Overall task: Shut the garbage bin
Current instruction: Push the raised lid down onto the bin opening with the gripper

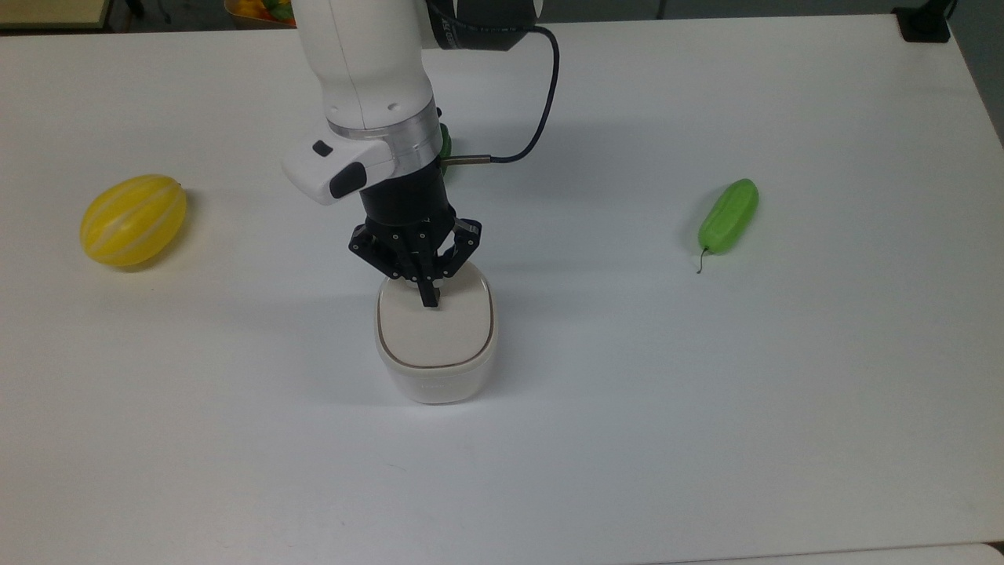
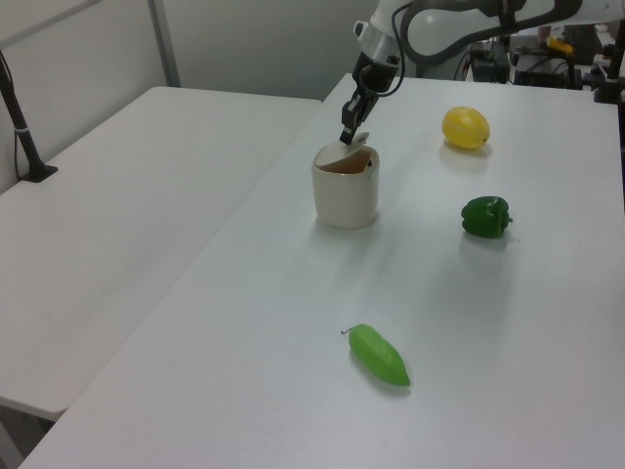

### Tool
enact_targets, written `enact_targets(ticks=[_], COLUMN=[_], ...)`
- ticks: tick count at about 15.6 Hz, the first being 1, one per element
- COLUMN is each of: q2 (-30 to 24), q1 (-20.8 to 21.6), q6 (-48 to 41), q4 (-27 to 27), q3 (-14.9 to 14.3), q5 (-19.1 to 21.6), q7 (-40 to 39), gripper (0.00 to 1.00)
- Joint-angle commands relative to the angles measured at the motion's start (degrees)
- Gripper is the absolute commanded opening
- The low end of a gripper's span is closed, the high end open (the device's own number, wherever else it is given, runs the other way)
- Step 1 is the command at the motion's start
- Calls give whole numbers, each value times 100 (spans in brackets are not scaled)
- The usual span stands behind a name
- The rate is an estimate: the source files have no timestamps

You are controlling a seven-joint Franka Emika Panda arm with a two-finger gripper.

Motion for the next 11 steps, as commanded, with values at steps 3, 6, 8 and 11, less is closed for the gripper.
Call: enact_targets(ticks=[3,6,8,11], q2=[20,47,56,117], q1=[6,-55,-55,-55], q6=[-89,-89,-80,-80], q4=[-219,-254,-281,-281], q3=[-32,-41,-41,-41], q5=[138,138,129,120], q7=[-174,-183,-183,-183], gripper=[0,0,0,0])
